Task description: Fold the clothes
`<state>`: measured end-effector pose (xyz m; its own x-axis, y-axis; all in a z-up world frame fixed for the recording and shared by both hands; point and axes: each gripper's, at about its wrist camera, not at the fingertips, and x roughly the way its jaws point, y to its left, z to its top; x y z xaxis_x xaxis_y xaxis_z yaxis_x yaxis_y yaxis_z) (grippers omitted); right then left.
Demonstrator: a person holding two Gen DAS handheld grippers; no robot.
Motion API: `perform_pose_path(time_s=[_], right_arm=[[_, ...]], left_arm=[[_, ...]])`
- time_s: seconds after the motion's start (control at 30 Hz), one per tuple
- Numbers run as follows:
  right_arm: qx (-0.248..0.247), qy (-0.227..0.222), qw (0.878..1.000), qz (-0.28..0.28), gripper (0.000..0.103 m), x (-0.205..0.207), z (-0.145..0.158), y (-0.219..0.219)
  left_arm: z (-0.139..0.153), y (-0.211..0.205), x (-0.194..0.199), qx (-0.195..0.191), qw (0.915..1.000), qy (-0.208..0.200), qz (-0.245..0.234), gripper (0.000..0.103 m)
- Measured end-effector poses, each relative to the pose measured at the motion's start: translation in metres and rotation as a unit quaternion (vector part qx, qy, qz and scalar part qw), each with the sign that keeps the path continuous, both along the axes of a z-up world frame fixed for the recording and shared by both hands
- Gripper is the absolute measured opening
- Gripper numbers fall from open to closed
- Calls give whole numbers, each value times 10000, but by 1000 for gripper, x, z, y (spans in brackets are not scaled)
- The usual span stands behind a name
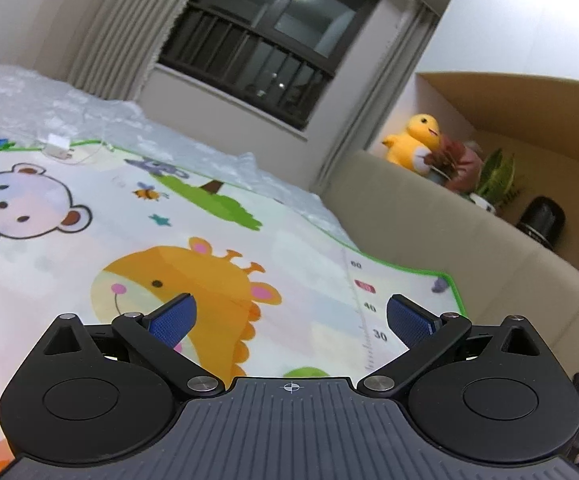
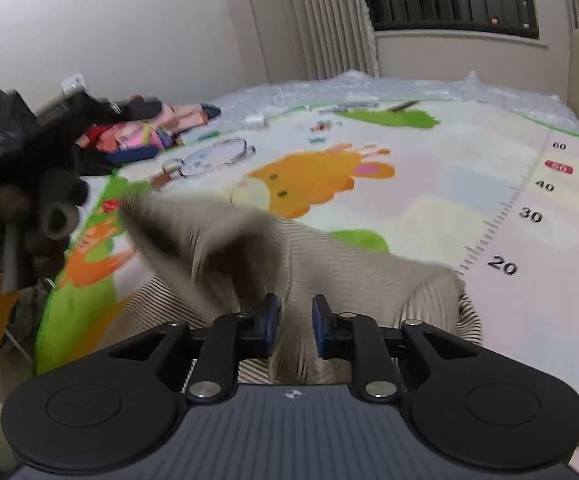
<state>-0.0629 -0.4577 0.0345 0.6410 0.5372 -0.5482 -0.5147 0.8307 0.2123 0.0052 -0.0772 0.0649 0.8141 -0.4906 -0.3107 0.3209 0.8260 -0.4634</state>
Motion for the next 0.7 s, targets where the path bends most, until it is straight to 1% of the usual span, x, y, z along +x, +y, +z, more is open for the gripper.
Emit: perform_pose_path(time_s=[0.03, 0.07, 0.13, 0.17, 0.2, 0.23, 0.27, 0.33, 0.37, 0.43, 0.47, 0.53, 0.57, 0.6, 0.63, 0.67, 0.7], right_arm=[[92, -115, 9999, -32, 34, -4, 7, -6], [183, -231, 9995, -64, 37, -8, 14, -12], [252, -506, 9978, -360, 48, -11, 28, -24], [252, -623, 9963, -537, 50, -12, 33, -30], [251, -627, 9952, -707, 55, -9, 34, -34], [277, -536, 9944, -870, 57, -4, 30, -38], [307, -412, 9940, -967, 58, -1, 25, -41], [342, -107, 9940, -1033, 59, 7, 8, -44], [338, 29, 9938, -1054, 59, 11, 0, -46], [301, 345, 9925, -1132, 60, 20, -17, -46], [282, 503, 9914, -1171, 60, 24, -26, -46], [310, 775, 9893, -1201, 60, 30, -40, -45], [358, 872, 9888, -1161, 60, 32, -45, -45], [391, 942, 9883, -1137, 61, 30, -50, -44], [426, 997, 9878, -1115, 62, 31, -53, -43], [462, 1052, 9873, -1094, 65, 32, -57, -42], [497, 1107, 9868, -1072, 70, 33, -60, -41]], left_arm=[[-1, -3, -2, 17, 10000, 27, -46, 103], [-3, -7, -3, 27, 9999, 81, -136, 103], [-10, -14, -5, 61, 9988, 252, -404, 103], [-15, -17, -6, 123, 9978, 381, -529, 103], [-20, -20, -8, 223, 9964, 535, -627, 103], [-27, -23, -10, 370, 9942, 723, -700, 103], [-33, -25, -10, 579, 9910, 960, -730, 103], [-48, -27, -7, 1028, 9811, 1476, -712, 103], [-53, -25, -6, 1166, 9770, 1648, -686, 103], [-62, -16, -3, 1259, 9719, 1878, -652, 103], [-63, -10, -3, 1137, 9722, 1933, -671, 103], [-61, 3, -3, 534, 9764, 1934, -797, 103], [-60, 9, -2, 147, 9768, 1944, -884, 103], [-60, 14, 1, -289, 9747, 1989, -981, 103], [-63, 15, 5, -594, 9707, 2086, -1035, 103], [-67, 15, 11, -773, 9659, 2232, -1060, 103], [-73, 12, 16, -816, 9612, 2401, -1082, 103]])
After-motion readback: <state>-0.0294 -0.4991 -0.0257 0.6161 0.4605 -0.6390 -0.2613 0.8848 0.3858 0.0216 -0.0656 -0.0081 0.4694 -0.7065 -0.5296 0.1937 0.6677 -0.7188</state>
